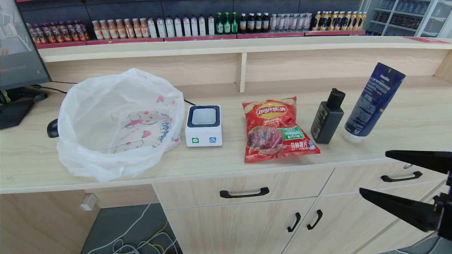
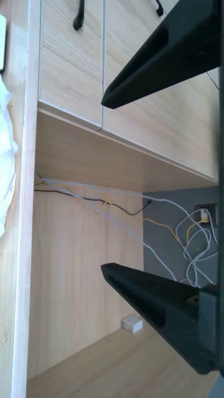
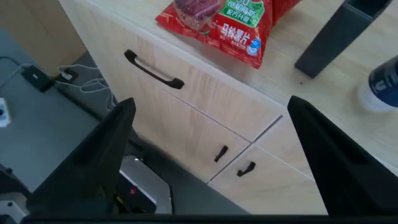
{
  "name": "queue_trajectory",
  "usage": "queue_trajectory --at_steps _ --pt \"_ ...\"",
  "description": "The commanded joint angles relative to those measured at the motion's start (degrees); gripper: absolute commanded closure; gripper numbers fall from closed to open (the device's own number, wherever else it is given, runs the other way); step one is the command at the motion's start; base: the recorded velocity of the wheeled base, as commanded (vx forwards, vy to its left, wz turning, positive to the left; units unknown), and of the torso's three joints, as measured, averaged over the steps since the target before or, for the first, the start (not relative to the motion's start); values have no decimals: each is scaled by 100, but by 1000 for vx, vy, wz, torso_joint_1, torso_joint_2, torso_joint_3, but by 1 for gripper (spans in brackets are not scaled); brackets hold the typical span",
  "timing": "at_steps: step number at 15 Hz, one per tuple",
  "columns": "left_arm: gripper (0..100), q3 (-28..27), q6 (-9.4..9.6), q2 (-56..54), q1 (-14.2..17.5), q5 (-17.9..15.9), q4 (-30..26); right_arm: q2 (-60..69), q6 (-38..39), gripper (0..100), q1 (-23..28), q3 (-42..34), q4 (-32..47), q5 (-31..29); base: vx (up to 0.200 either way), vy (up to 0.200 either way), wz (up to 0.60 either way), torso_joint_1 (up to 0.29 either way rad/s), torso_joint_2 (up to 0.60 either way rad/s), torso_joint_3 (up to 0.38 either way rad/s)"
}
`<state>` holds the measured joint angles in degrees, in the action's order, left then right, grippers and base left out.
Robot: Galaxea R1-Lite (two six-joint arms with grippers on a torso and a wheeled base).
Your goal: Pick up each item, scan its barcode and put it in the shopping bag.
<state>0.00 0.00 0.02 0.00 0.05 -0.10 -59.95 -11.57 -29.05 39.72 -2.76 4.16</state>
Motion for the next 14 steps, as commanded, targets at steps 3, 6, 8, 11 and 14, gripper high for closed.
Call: queue_trajectory --at_steps 3,6,8,11,14 --pt "0 0 0 -2 -9 4 1 -2135 1385 0 -1112 1688 -15 -1356 0 0 0 0 0 0" --pt "0 0 0 -2 0 4 1 -2477 1438 0 -1112 1970 -15 -2217 0 0 0 0 0 0" --pt "0 0 0 -2 0 4 1 -2811 1570 0 -1120 2286 -23 -2648 0 0 0 0 0 0" --pt "0 0 0 -2 -9 4 1 -3172 1913 0 -1129 2523 -401 -2938 0 0 0 0 0 0" --pt "0 0 0 -2 -9 4 1 -3655 1922 0 -1085 2805 -1219 -2885 0 0 0 0 0 0"
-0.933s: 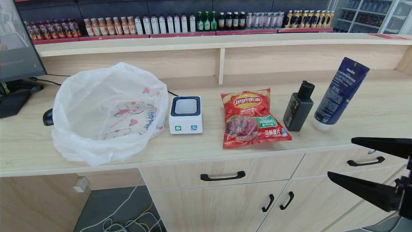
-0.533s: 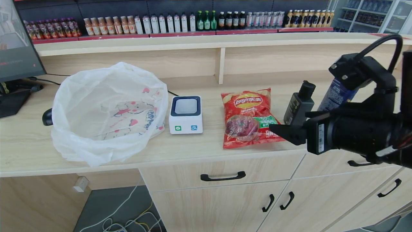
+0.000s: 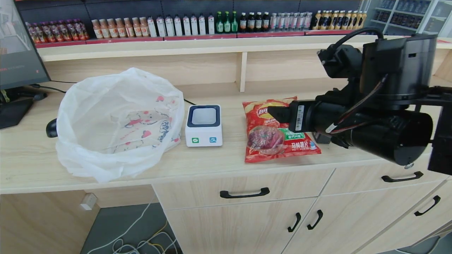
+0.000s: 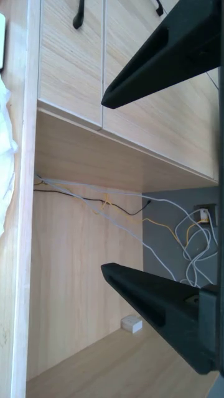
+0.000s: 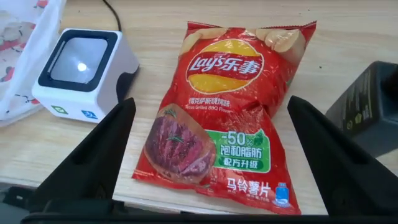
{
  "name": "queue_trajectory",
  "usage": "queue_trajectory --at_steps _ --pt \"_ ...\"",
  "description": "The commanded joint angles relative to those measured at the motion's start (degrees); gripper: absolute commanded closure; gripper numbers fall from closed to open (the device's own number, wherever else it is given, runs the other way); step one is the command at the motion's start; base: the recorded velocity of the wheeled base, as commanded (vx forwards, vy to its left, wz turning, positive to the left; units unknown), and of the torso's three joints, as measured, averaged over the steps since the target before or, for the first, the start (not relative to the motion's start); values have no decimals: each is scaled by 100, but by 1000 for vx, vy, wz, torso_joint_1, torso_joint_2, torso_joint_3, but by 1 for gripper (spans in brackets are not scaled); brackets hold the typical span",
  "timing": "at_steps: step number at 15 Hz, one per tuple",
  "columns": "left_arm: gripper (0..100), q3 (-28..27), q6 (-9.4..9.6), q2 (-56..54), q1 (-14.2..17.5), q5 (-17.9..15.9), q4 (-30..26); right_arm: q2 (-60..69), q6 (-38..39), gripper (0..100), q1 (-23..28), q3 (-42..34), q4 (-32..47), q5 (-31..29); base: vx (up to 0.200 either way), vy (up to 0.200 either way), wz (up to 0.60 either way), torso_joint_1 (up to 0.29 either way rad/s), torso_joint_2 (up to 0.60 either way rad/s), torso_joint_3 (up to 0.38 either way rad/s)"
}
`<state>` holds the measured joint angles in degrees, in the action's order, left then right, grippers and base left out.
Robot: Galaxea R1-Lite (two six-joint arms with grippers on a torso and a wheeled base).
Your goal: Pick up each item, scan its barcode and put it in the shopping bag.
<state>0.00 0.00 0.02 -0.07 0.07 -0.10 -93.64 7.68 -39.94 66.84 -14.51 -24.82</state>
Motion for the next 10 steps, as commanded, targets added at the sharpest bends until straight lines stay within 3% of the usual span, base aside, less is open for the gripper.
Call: queue_trajectory --at_steps 1,4,8,10 --pt "0 0 0 -2 -1 1 1 -392 5 0 21 163 -43 12 0 0 0 0 0 0" --pt "0 0 0 -2 7 1 1 -630 -3 0 109 672 88 -155 0 0 0 0 0 0" --pt "0 0 0 -2 -1 1 1 -744 23 0 170 787 352 -146 0 0 0 0 0 0" --pt "0 0 0 -2 7 1 1 -1113 41 0 206 1305 422 -146 0 0 0 0 0 0"
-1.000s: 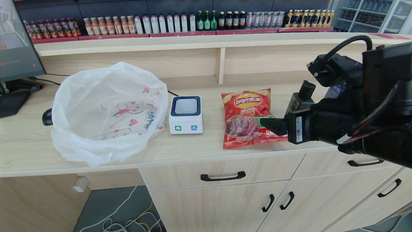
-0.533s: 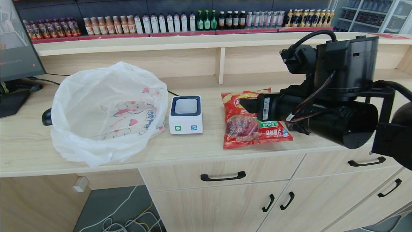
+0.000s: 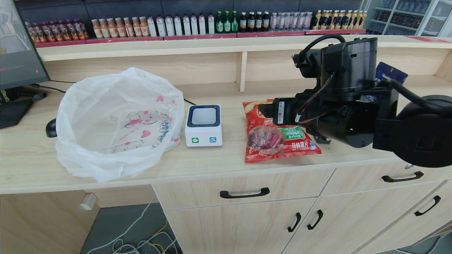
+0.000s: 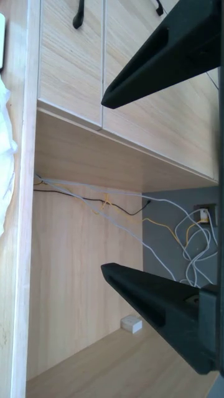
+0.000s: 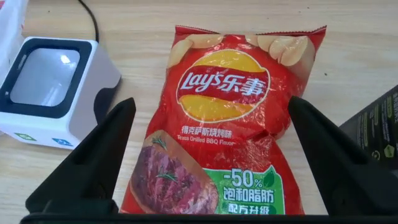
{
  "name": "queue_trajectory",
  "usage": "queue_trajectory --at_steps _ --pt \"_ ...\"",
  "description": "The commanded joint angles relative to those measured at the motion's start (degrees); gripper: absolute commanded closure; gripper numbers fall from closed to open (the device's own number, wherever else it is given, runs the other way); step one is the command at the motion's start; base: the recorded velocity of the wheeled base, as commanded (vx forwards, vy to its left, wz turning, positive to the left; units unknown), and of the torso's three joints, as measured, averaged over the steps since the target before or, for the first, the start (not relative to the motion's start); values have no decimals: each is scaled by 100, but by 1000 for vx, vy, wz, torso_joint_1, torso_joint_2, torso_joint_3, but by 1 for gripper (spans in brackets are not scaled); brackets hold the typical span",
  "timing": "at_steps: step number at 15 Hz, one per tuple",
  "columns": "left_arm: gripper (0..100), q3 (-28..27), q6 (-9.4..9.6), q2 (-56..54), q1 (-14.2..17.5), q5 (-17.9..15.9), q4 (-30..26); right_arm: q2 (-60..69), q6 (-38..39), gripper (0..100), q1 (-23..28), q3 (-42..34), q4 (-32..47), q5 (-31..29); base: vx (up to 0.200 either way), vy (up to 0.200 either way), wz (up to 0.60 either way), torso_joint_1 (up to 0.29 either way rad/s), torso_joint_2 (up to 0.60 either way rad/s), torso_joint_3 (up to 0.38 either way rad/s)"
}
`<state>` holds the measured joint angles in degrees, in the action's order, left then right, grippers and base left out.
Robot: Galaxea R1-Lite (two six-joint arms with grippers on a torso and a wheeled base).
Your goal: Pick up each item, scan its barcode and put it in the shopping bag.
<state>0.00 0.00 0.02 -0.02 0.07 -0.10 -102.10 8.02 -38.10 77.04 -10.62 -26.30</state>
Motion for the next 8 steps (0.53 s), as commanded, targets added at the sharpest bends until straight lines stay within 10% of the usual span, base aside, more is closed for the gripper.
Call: queue_trajectory --at_steps 1,8 --pt "0 0 0 -2 2 1 1 -381 77 0 39 478 306 10 0 0 0 0 0 0" --pt "0 0 0 -2 2 1 1 -636 402 0 153 1296 1624 19 0 0 0 0 0 0"
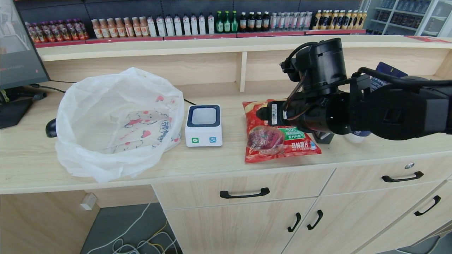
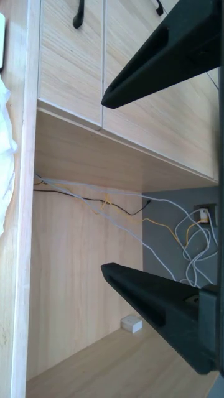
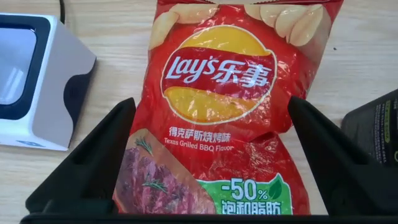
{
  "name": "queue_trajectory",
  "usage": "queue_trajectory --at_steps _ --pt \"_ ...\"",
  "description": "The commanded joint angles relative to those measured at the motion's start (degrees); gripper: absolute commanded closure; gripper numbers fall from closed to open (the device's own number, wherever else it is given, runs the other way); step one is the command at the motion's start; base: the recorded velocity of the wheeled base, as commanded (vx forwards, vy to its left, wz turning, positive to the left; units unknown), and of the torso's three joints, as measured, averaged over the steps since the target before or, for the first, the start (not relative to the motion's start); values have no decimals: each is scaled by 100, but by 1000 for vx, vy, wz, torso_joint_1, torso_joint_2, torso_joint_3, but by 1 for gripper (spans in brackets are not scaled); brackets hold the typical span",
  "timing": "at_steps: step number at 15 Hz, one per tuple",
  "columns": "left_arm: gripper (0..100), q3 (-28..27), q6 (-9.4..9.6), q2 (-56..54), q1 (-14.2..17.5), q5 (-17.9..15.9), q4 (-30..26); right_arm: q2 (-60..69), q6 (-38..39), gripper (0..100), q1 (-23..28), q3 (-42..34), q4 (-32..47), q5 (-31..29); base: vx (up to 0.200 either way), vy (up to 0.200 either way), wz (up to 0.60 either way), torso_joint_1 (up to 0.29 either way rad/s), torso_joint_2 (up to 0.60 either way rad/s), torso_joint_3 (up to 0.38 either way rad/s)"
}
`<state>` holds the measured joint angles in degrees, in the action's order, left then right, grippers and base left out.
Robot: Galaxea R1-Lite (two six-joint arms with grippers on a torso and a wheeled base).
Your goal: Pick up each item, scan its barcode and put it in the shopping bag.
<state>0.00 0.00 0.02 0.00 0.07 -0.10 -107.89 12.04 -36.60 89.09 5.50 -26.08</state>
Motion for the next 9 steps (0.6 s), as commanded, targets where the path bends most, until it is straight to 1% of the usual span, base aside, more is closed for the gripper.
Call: queue_trajectory --at_steps 1,5,9 --pt "0 0 0 -2 0 1 1 -119 0 0 -5 100 13 -20 0 0 0 0 0 0" --pt "0 0 0 -2 0 1 1 -277 0 0 -14 56 21 -20 0 0 0 0 0 0" --pt "0 0 0 -2 -9 1 1 -365 -9 0 -14 214 13 -20 0 0 0 0 0 0"
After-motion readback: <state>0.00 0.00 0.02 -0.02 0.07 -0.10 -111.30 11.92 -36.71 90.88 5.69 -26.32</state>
